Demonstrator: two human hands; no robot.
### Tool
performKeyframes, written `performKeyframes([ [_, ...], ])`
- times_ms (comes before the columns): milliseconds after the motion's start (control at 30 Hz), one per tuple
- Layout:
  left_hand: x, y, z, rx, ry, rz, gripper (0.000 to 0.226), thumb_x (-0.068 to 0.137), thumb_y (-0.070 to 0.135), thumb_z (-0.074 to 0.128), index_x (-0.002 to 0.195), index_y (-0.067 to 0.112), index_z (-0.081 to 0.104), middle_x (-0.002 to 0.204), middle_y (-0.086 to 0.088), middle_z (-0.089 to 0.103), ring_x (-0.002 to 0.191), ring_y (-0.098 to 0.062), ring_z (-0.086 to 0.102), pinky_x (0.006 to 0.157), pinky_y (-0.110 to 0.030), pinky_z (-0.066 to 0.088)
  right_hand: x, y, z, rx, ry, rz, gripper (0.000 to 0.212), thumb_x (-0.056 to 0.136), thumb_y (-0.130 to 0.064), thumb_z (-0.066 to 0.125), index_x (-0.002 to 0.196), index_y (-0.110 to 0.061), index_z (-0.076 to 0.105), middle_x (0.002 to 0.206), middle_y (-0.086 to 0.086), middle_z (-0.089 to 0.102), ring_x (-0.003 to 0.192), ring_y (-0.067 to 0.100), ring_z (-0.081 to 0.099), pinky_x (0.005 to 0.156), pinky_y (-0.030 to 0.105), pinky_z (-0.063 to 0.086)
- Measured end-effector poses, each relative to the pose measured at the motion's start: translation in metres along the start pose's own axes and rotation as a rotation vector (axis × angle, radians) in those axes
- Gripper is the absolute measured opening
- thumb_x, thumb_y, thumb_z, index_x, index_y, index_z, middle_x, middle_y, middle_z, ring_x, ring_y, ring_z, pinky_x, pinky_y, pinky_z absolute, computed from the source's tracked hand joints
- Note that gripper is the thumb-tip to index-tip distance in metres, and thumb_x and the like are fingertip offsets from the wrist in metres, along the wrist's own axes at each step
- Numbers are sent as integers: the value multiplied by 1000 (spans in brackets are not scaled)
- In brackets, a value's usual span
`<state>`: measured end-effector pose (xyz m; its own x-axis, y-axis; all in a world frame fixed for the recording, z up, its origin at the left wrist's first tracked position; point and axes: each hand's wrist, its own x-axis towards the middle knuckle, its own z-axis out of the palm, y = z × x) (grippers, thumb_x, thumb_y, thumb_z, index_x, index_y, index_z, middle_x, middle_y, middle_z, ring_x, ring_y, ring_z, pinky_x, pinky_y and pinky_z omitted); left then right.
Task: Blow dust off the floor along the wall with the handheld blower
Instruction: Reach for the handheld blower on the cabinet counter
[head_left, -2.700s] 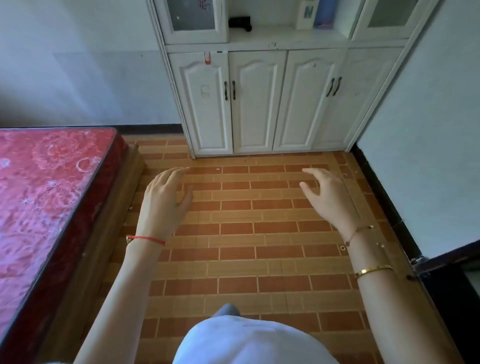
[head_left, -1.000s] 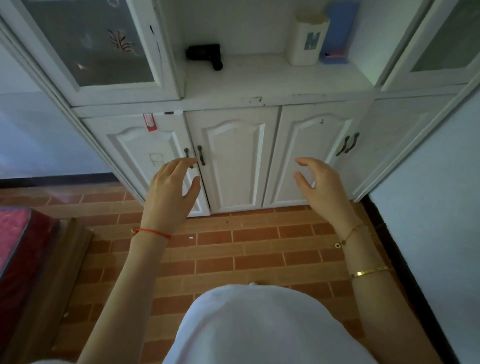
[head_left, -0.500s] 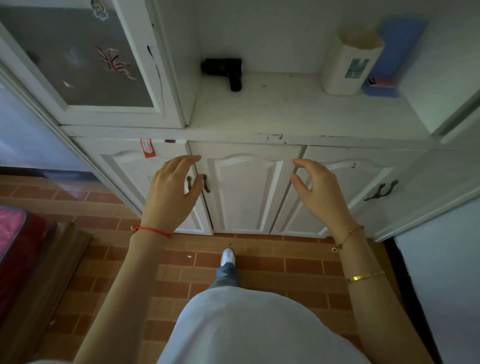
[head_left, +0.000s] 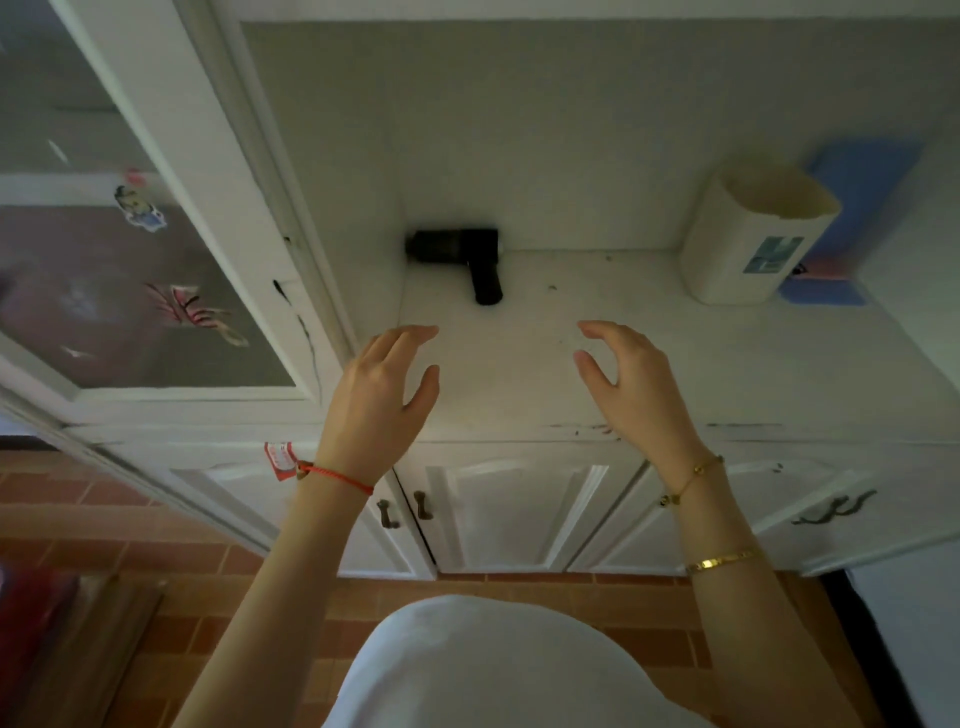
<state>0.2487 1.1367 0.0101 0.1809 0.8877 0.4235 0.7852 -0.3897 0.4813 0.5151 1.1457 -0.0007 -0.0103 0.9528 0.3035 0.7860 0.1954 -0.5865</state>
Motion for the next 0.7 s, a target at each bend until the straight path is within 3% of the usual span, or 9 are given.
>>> performKeyframes([
  [100,21,-10,5,-6,-6,16,37,94,15,60,130,11,59,125,-7,64,113,-24,60,93,-32,49,22,2,9,-9,-3,6,39,97,-28,54,132,-12,56,131,5,61,124,21,53,106,29,39],
  [233,38,-20,14,-10,-17,-9,38,93,16,61,131,12,59,125,-7,64,108,-20,62,87,-25,48,44,8,23,-39,-26,24,39,97,-27,55,132,-11,56,131,5,61,123,20,52,99,15,28],
  [367,46,-23,27,-21,-18,-66,39,93,16,60,132,12,58,127,-7,63,114,-22,61,88,-25,46,72,14,41,-31,-46,56,38,96,-30,56,128,-12,58,124,6,63,115,24,56,100,32,41],
  [500,56,-24,37,-14,-20,-106,40,94,17,59,133,12,57,130,-8,61,118,-25,59,94,-29,45,117,15,63,7,-42,109,37,93,-34,60,122,-11,62,111,9,65,101,27,59,89,34,46],
  [700,75,-31,49,-22,-56,-141,42,97,22,51,138,13,52,136,-7,56,126,-23,52,106,-36,44,184,3,98,35,-165,171,51,93,-44,56,125,-4,57,123,14,57,114,29,54,98,38,44],
])
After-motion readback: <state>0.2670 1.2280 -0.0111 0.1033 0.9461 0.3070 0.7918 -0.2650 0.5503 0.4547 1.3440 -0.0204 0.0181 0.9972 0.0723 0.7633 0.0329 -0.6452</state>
